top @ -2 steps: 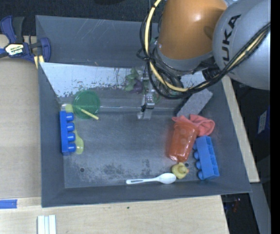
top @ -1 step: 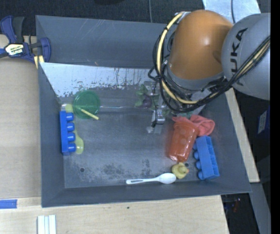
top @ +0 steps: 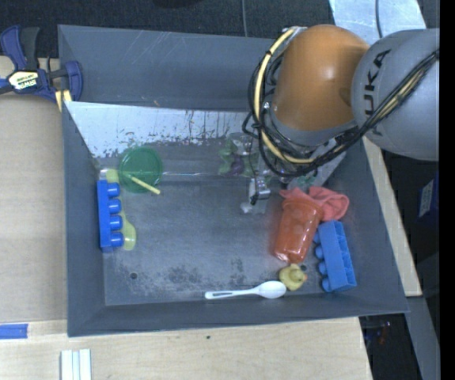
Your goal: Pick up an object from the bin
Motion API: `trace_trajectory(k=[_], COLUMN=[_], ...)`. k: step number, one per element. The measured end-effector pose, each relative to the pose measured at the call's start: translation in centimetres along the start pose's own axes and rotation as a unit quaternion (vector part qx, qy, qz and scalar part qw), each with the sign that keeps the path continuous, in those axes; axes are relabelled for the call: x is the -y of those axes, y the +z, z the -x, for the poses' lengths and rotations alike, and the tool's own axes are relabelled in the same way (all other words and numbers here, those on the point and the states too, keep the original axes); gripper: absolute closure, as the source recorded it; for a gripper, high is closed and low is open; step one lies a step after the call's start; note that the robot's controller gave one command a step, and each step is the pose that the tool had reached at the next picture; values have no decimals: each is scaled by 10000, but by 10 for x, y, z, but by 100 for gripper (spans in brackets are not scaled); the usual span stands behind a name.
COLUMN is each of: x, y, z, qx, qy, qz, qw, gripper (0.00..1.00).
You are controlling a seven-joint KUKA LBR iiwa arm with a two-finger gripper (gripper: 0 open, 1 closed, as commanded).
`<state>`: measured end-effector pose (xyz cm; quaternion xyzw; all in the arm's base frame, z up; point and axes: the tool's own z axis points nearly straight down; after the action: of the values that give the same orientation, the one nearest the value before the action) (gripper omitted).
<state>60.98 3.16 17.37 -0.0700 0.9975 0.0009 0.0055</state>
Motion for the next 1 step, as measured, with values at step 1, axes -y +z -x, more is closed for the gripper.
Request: trace_trajectory(k=[1], x=[23], y=[-14], z=[-16], qx=[-77], qy=[522], qz=[-7], qw=[9986], gripper=[0])
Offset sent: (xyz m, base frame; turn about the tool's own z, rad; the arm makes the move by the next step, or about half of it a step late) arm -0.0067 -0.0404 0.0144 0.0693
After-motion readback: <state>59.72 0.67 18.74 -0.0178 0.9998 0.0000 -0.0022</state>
